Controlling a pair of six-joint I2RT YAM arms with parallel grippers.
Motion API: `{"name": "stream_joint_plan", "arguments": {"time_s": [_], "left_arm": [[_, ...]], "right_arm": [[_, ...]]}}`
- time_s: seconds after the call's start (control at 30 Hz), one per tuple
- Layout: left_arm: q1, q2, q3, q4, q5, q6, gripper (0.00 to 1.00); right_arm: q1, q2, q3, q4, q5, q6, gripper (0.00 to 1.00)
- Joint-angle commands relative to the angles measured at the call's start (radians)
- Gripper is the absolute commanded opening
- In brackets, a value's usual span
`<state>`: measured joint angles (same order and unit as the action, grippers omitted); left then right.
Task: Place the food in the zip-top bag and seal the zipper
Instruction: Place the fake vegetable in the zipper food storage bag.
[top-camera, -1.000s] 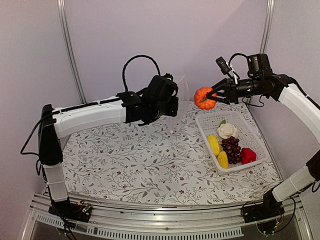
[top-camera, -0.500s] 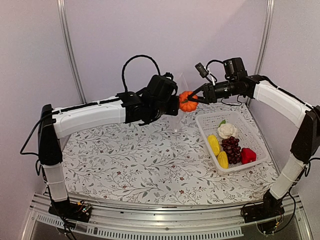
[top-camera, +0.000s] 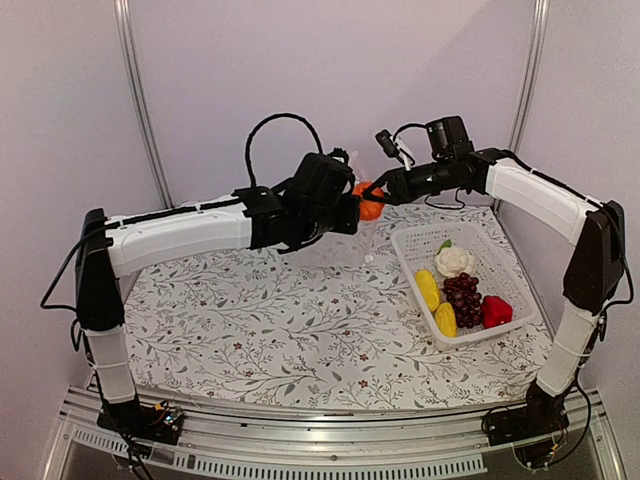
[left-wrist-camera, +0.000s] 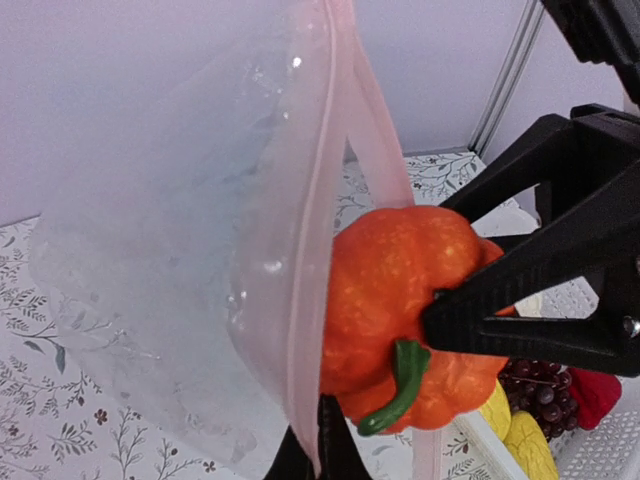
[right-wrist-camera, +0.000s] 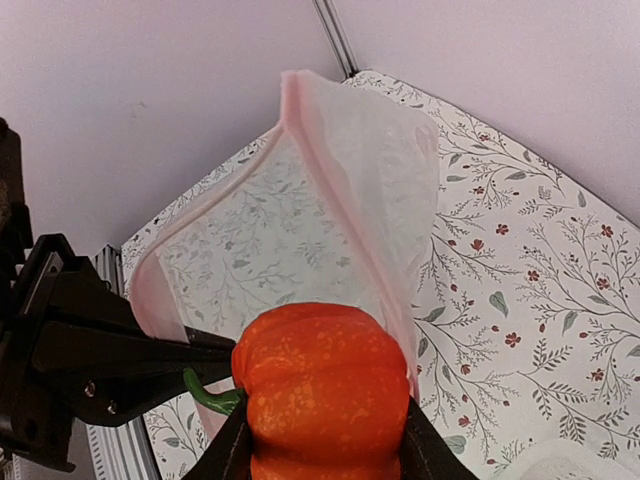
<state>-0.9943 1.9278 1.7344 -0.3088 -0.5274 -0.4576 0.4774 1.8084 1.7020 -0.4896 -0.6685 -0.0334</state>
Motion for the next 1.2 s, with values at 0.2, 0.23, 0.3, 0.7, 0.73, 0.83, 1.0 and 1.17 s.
{"name": "stream_joint_plan", "arguments": {"time_s": [0.2, 0.23, 0.3, 0.7, 0.73, 0.83, 1.0, 1.17], "left_arm": [[0.006, -0.029, -0.005, 0.024, 0.023, -0.007, 0.00], [0.007, -0.030, -0.006, 0.024, 0.025, -0.010, 0.00], [0.007, -0.029, -0.006, 0.023, 0.025, -0.012, 0.00], [0.016, -0.034, -0.009, -0.002, -0.009, -0.014, 0.00], [0.018, -0.034, -0.008, -0.007, -0.012, -0.014, 0.00], [0.027, -0.037, -0.008, -0.021, -0.019, -0.011, 0.00], [0.050, -0.056, -0.011, -0.047, -0.044, 0.013, 0.00], [0.091, -0.086, -0.008, -0.097, -0.063, 0.053, 0.00]], "right_arm": [[0.105, 0.070, 0.090, -0.066, 0.257, 0.005, 0.23], [0.114, 0.074, 0.094, -0.070, 0.284, 0.000, 0.23], [0.125, 0.083, 0.105, -0.082, 0.277, -0.010, 0.28], [0.110, -0.014, 0.118, -0.127, 0.145, -0.032, 0.78], [0.106, -0.033, 0.117, -0.134, 0.145, -0.040, 0.78], [0.082, -0.090, 0.110, -0.152, 0.154, -0.060, 0.78], [0.001, -0.164, 0.071, -0.185, 0.120, -0.099, 0.77], [-0.078, -0.241, -0.027, -0.186, 0.147, -0.148, 0.76]]}}
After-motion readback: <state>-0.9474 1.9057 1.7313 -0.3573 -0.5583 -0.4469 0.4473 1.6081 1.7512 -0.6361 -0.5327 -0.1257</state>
